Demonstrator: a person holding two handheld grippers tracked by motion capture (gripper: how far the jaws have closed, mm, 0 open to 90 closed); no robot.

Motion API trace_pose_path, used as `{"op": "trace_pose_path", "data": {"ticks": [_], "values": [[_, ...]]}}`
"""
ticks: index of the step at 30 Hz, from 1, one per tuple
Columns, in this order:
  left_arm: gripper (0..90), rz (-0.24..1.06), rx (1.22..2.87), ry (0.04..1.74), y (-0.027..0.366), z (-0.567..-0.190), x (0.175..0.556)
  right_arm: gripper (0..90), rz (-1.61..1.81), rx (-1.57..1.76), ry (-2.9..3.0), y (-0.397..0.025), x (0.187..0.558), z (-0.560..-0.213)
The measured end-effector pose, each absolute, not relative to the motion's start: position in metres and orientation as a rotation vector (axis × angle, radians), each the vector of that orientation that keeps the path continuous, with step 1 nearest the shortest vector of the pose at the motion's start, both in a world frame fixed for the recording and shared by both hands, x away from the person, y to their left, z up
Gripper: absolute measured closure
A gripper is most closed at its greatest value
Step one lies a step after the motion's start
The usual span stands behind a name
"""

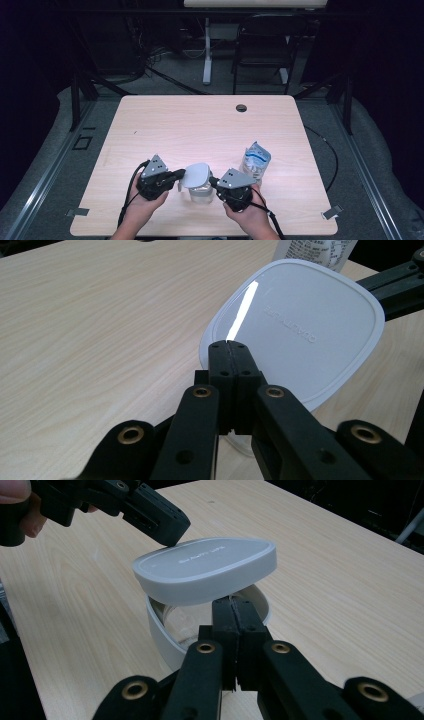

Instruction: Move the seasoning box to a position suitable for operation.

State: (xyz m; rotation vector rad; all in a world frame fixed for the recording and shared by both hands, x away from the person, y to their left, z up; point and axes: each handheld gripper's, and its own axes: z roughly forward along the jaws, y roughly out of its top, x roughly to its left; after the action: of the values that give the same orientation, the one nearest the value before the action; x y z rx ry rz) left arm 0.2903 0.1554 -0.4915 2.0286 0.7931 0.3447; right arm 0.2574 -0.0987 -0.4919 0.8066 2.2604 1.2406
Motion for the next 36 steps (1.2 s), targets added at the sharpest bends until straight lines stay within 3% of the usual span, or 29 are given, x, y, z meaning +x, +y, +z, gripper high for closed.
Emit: {"op": "trace_pose_path", "data": {"ticks": [36], "values": [[88.2,0.355,2.023,0.829,0.162,-0.494,0.292,89.2,1.267,0.775,2.243,-0.091,0.258,-0.48]]}}
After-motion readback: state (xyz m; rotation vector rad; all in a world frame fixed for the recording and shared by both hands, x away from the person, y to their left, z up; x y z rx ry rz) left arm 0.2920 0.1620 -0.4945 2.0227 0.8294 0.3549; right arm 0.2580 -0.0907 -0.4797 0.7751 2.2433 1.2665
